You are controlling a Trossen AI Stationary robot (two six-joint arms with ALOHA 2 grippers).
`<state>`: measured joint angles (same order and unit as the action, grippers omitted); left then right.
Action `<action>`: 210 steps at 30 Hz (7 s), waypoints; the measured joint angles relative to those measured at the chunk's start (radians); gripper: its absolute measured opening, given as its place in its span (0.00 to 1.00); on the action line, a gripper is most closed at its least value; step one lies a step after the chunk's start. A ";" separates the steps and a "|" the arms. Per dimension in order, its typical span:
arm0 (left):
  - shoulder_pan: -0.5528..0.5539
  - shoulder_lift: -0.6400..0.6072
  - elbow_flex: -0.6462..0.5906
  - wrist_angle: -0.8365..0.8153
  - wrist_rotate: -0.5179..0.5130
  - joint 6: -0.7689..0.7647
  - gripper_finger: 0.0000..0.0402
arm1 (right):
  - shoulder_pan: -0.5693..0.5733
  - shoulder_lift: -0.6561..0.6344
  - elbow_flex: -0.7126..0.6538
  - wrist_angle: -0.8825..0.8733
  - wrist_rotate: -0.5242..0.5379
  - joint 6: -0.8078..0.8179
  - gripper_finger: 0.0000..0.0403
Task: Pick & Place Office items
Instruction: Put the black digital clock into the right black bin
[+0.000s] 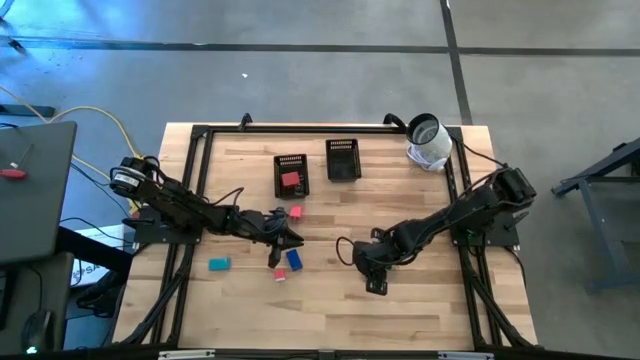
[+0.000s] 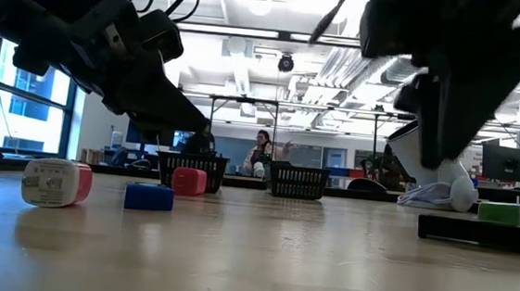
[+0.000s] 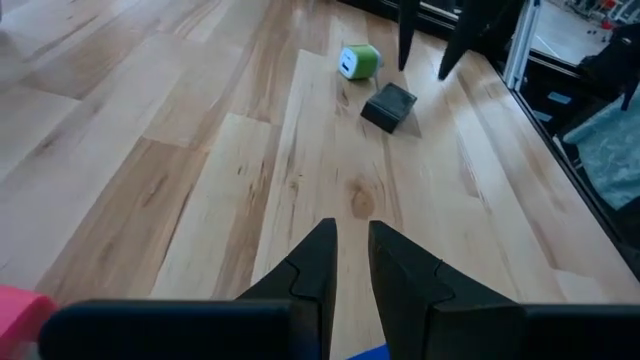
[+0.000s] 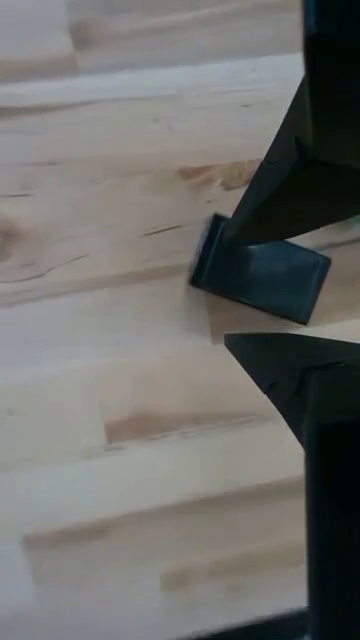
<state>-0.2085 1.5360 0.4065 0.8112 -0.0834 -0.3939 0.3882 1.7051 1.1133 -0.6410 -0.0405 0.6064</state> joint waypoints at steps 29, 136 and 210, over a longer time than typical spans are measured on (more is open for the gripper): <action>-0.006 0.000 0.000 0.000 0.000 -0.007 0.15 | -0.002 0.054 0.000 -0.058 -0.016 0.052 0.40; -0.003 0.000 0.001 0.041 -0.007 -0.134 0.15 | -0.120 0.068 0.001 0.263 0.285 -0.194 0.34; 0.057 0.022 0.027 0.241 -0.081 -0.748 0.53 | -0.196 0.067 0.141 0.367 0.352 -0.533 0.34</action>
<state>-0.1513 1.5582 0.4338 1.0522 -0.1648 -1.1420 0.1925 1.7725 1.2541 -0.2745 0.3115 0.0734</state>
